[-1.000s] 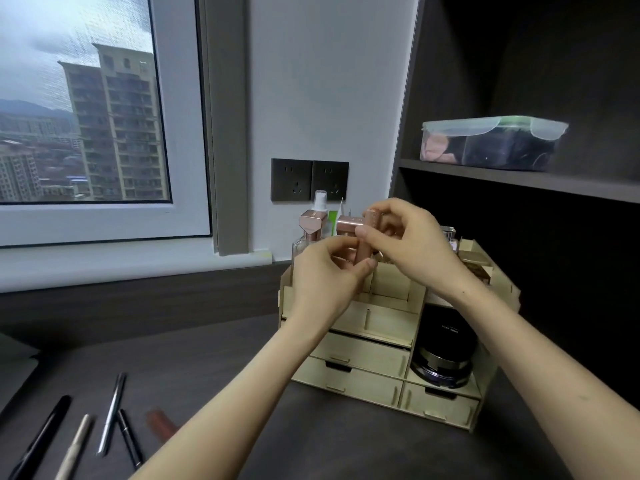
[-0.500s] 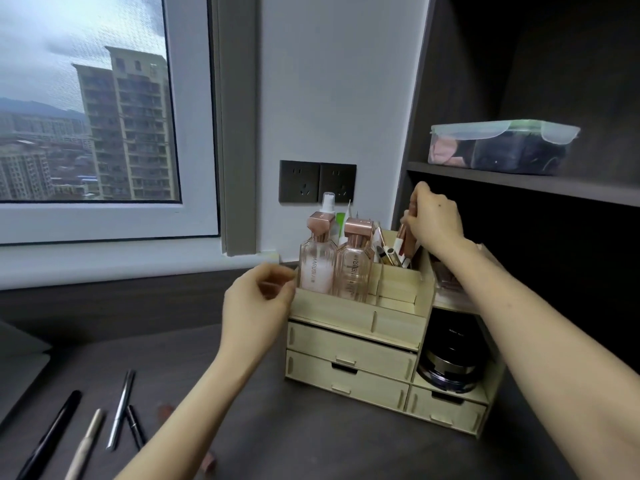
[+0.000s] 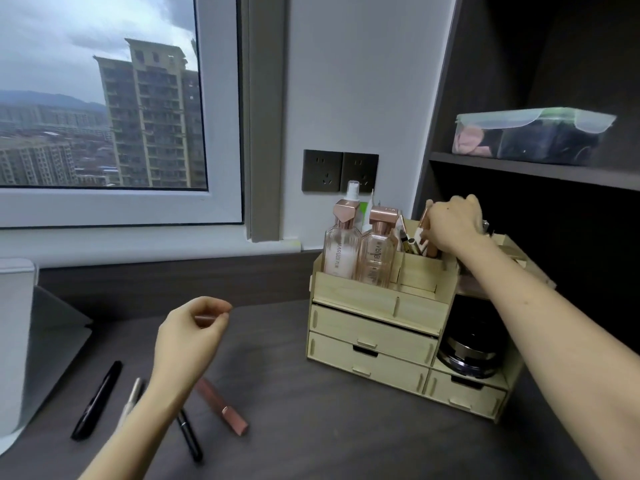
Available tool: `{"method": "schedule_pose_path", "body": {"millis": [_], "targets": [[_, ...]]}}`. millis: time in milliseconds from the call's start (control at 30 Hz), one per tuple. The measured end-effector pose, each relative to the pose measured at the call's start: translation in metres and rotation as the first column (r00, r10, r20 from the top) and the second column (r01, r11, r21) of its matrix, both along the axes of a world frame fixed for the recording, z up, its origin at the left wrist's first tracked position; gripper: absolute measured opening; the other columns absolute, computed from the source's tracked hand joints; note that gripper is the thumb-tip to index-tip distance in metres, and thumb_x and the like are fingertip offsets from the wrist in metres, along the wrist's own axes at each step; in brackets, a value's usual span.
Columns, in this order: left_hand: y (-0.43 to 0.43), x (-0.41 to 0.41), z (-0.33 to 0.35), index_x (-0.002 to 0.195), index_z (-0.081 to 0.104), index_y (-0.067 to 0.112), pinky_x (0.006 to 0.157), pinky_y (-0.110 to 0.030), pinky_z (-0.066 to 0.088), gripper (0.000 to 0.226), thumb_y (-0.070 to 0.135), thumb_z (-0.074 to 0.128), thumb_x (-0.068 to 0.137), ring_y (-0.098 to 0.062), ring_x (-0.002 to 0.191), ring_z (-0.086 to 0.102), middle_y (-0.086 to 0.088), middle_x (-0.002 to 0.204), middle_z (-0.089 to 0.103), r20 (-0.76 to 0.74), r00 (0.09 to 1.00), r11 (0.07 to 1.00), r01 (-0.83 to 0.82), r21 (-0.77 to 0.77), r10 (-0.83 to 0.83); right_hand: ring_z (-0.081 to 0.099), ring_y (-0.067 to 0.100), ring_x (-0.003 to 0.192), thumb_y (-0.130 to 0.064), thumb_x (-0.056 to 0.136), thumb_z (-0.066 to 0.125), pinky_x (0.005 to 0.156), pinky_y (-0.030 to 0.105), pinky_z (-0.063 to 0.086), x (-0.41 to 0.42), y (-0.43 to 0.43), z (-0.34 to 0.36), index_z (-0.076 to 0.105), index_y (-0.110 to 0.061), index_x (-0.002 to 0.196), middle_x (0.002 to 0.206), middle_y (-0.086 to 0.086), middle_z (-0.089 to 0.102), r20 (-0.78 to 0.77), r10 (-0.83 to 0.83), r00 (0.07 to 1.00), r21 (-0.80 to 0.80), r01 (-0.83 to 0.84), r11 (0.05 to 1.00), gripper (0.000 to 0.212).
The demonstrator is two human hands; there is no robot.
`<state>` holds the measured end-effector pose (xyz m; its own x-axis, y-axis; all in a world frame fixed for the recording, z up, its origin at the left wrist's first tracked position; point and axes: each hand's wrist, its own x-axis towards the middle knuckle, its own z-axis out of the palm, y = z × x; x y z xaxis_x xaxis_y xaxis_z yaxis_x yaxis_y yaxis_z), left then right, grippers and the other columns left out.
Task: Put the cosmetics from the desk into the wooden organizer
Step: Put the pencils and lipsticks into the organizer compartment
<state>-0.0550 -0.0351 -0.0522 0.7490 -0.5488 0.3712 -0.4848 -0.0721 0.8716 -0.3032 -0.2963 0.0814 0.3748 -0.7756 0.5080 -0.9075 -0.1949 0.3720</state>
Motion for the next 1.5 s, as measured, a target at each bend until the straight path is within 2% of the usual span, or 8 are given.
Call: {"method": "schedule_pose_path", "body": {"millis": [200,433,600,800,933,1100,1300,1500], "targets": [[0.027,0.028,-0.021,0.073,0.068,0.022,0.068,-0.028,0.043,0.016,0.008,0.063,0.077,-0.018,0.076,0.064,0.003,0.074,0.069,-0.005,0.994,0.988,-0.104,0.111,0.105,0.051,0.024,0.077,-0.021,0.085,0.06,0.077,0.035,0.034,0.023,0.097,-0.009,0.076,-0.013,0.076,0.07,0.006,0.069,0.378,0.448,0.81,-0.234,-0.385,0.893,0.02],[0.069,0.063,-0.053,0.086,0.066,0.022,0.066,-0.029,0.041,0.014,0.016,0.058,0.076,-0.023,0.08,0.058,-0.002,0.091,0.067,0.153,0.955,0.869,-0.295,0.397,0.254,0.061,0.028,0.07,-0.02,0.077,0.068,0.062,0.03,0.037,0.076,0.218,-0.082,0.073,-0.016,0.07,0.069,0.001,0.07,0.475,0.649,0.594,-0.188,-0.652,0.735,0.009],[0.093,0.078,-0.069,0.1,0.064,0.017,0.073,-0.033,0.048,0.029,0.036,0.062,0.078,-0.03,0.094,0.06,-0.011,0.107,0.063,0.228,0.951,0.729,-0.307,0.612,0.209,0.055,0.027,0.109,-0.041,0.091,0.051,0.083,0.034,0.043,0.136,0.233,-0.152,0.062,-0.015,0.112,0.113,0.005,0.066,0.405,0.473,0.783,0.443,-0.62,0.648,0.035],[0.094,0.066,-0.07,0.075,0.063,0.012,0.061,-0.028,0.042,0.029,0.04,0.063,0.077,-0.026,0.079,0.06,-0.006,0.084,0.065,0.301,0.938,0.706,-0.329,0.627,0.169,0.059,0.032,0.106,-0.038,0.09,0.056,0.07,0.03,0.038,0.17,0.231,-0.19,0.055,-0.008,0.108,0.113,0.012,0.063,0.35,0.356,0.866,0.649,-0.498,0.574,0.035],[0.089,0.059,-0.073,0.076,0.061,0.009,0.059,-0.026,0.039,0.023,0.033,0.063,0.077,-0.025,0.075,0.06,-0.005,0.074,0.064,0.301,0.948,0.61,-0.3,0.733,0.105,0.06,0.033,0.102,-0.02,0.09,0.052,0.067,0.028,0.038,0.177,0.233,-0.194,0.056,-0.007,0.082,0.105,0.016,0.064,0.452,0.239,0.859,0.696,-0.508,0.508,0.015],[0.086,0.059,-0.077,0.065,0.057,0.005,0.056,-0.028,0.044,0.02,0.018,0.056,0.08,-0.028,0.068,0.063,-0.01,0.065,0.063,0.287,0.949,0.629,-0.305,0.715,0.133,0.047,0.036,0.073,-0.022,0.085,0.053,0.061,0.028,0.035,0.186,0.251,-0.197,0.035,-0.013,0.052,0.06,0.012,0.046,0.629,0.151,0.762,0.655,-0.625,0.424,0.039],[0.094,0.062,-0.077,0.064,0.056,0.005,0.051,-0.028,0.034,0.029,0.027,0.055,0.084,-0.026,0.065,0.055,-0.003,0.056,0.051,0.202,0.962,0.712,-0.272,0.648,0.183,0.058,0.034,0.107,-0.031,0.09,0.055,0.075,0.031,0.044,0.198,0.266,-0.2,0.06,-0.004,0.1,0.113,0.016,0.063,0.55,0.224,0.804,0.665,-0.584,0.465,0.03],[0.105,0.06,-0.067,0.064,0.069,0.003,0.057,-0.031,0.045,0.027,0.025,0.063,0.078,-0.028,0.061,0.059,-0.011,0.056,0.062,0.0,0.975,0.838,-0.19,0.512,0.221,0.055,0.034,0.115,-0.023,0.094,0.051,0.087,0.033,0.045,0.202,0.274,-0.202,0.056,-0.005,0.118,0.124,0.015,0.059,0.412,0.32,0.853,0.646,-0.521,0.557,0.031]]}}
